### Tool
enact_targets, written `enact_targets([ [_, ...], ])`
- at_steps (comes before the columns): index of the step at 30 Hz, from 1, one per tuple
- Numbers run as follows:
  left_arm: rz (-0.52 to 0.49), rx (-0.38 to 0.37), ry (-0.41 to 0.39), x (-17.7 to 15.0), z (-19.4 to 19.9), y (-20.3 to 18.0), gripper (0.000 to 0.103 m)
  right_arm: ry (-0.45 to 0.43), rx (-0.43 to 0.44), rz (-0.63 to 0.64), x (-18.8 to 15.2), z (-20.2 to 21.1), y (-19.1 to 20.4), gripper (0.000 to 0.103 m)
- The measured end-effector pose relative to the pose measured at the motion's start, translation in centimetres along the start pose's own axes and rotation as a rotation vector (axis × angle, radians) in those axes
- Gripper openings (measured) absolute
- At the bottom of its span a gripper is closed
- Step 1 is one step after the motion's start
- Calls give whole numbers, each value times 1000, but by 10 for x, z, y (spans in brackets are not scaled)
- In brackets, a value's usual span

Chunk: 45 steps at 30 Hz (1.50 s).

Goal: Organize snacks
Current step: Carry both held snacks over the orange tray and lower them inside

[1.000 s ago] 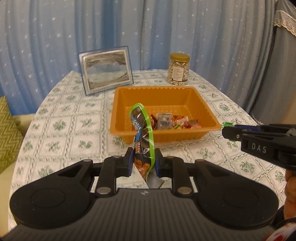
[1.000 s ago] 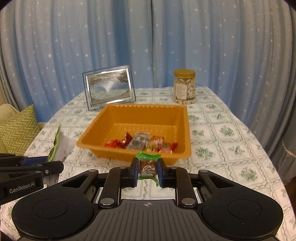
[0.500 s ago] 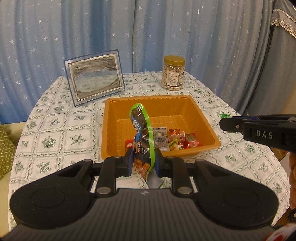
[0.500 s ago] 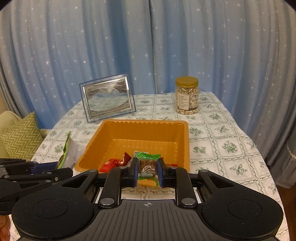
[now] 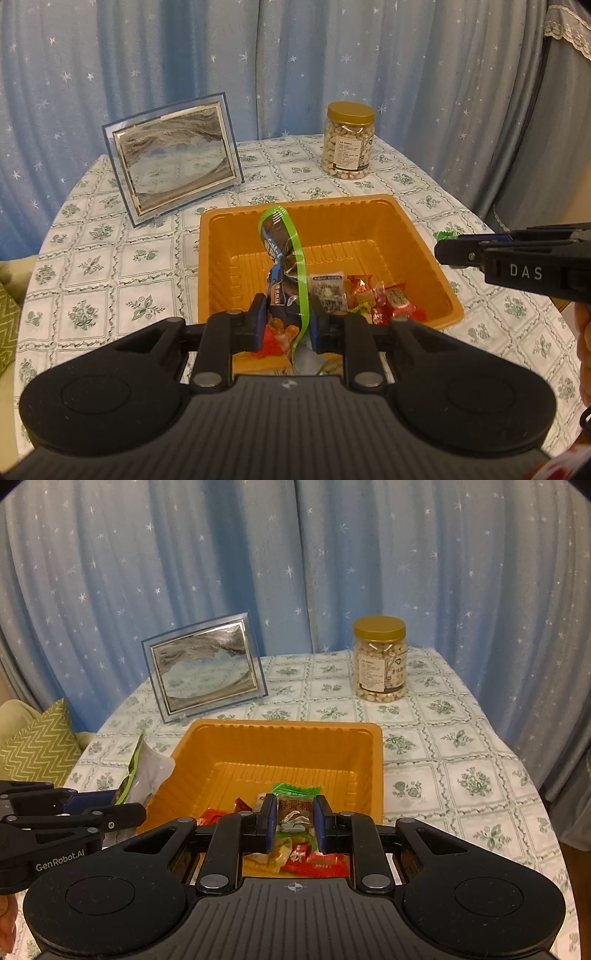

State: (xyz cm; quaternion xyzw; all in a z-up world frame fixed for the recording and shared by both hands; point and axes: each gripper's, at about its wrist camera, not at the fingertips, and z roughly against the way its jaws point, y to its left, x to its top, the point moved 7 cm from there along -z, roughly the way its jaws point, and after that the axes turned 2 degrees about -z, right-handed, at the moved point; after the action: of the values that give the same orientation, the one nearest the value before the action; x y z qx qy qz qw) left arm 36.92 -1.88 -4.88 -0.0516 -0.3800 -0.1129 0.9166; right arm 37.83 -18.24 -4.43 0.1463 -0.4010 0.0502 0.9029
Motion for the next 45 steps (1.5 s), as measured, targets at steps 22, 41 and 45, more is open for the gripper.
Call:
enact_targets([
  [22,-10,10,124,28,-92,42,20,95,18,-33,32,-90,-15,21],
  [41,34,22,131,26,-123,49,35,162,31,-53,24,-136,-12,21],
  [45,29,16,127,28,-121,49,35,168,38,-62,24,-138,-13,21],
])
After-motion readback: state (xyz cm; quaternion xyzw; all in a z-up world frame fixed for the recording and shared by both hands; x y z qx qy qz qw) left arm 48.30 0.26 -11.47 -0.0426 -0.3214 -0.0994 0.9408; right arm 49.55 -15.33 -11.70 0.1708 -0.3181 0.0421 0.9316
